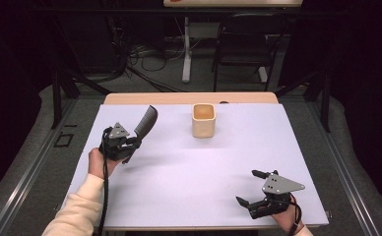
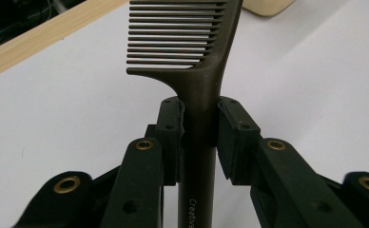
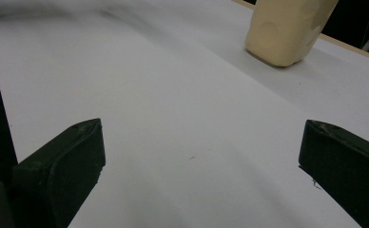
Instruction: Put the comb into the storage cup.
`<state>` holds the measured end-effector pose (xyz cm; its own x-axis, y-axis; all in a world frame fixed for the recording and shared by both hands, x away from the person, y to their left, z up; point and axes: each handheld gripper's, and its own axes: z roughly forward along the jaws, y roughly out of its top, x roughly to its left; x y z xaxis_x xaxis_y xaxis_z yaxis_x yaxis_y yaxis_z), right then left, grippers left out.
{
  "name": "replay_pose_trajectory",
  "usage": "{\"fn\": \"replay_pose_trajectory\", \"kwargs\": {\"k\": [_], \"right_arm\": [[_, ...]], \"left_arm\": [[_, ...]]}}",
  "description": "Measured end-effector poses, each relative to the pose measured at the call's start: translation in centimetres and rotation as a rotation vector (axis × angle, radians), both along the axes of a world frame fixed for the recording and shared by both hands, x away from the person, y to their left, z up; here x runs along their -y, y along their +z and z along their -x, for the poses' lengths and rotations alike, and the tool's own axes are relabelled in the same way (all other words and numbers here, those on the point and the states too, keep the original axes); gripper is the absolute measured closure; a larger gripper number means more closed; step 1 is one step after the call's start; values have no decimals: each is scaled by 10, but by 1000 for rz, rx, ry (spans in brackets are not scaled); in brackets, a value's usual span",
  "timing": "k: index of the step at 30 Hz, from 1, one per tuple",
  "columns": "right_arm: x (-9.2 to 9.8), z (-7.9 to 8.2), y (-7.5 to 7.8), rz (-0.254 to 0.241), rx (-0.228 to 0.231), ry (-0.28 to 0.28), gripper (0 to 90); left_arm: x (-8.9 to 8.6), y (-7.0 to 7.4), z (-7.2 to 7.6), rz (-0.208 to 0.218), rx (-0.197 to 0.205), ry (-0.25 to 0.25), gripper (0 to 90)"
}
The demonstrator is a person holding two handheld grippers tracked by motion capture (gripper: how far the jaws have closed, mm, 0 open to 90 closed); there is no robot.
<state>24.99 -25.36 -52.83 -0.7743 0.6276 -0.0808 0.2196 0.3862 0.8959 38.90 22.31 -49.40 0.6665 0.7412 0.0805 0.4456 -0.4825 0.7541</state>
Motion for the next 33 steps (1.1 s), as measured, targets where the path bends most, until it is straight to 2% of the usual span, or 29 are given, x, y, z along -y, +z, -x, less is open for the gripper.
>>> {"fn": "replay_pose_trajectory", "kwargs": {"k": [9, 15, 33], "right_arm": [[0, -1, 0, 6, 4, 1, 13], [0, -1, 0, 7, 3, 0, 13], [0, -1, -1, 9, 0, -4, 13]], "left_arm": [[0, 0, 2, 23, 37, 10, 722], [4, 0, 2, 58, 65, 17, 723], [16, 3, -3, 130, 139, 31, 722]]}}
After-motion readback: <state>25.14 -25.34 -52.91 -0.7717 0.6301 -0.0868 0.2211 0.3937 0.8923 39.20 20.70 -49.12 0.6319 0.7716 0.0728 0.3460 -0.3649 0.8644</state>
